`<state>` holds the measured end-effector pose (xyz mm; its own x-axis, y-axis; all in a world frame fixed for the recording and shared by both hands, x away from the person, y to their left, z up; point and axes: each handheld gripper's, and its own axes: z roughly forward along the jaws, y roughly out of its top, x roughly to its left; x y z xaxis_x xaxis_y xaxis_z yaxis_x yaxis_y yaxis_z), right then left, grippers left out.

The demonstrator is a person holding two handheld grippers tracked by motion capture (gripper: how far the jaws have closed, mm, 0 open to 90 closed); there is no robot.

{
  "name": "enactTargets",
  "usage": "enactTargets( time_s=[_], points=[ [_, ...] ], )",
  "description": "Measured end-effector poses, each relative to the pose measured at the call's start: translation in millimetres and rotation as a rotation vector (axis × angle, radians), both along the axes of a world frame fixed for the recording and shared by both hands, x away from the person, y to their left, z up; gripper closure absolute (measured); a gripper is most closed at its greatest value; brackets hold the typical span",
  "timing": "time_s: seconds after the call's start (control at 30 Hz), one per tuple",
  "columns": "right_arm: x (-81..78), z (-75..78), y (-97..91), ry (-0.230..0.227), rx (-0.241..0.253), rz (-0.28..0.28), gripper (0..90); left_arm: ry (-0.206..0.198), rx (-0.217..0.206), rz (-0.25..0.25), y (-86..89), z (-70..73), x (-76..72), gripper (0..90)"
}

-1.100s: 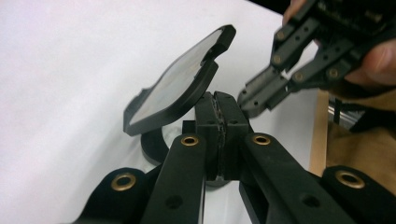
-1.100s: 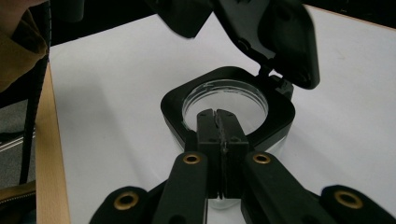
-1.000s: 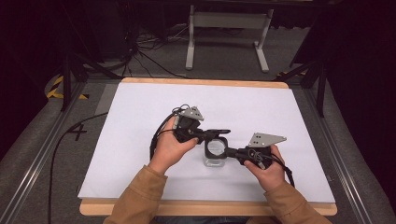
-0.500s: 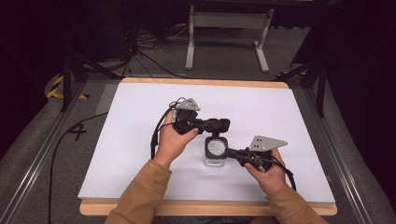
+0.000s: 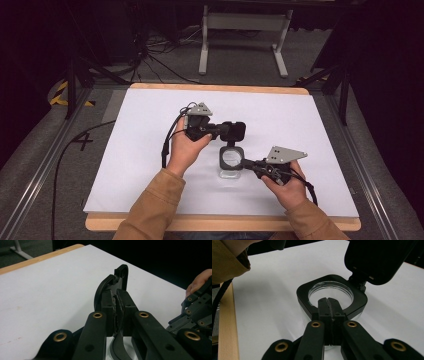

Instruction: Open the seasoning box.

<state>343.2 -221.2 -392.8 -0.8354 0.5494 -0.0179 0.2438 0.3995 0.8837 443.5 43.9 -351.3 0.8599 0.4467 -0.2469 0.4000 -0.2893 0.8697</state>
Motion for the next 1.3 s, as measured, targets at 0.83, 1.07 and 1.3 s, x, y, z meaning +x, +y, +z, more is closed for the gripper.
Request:
enactTargets(
  time_s=[0.83, 1.07, 1.3],
  points=[
    [15.9, 39.1, -21.5, 0.023, 0.062, 0.001, 76.9, -0.054, 0.121, 0.031, 53.3, 30.6, -55.7, 69.2],
    [26.5, 48.0, -32.0, 0.028, 0.06, -0.021, 71.9, -0.027, 0.127, 0.088, 79.7, 29.4, -64.6, 68.0],
    [41.3, 49.8, -46.5, 0.047, 0.06, -0.078, 66.2, 0.004, 0.135, 0.142, 102.8, 22.9, -67.4, 65.5]
  ],
)
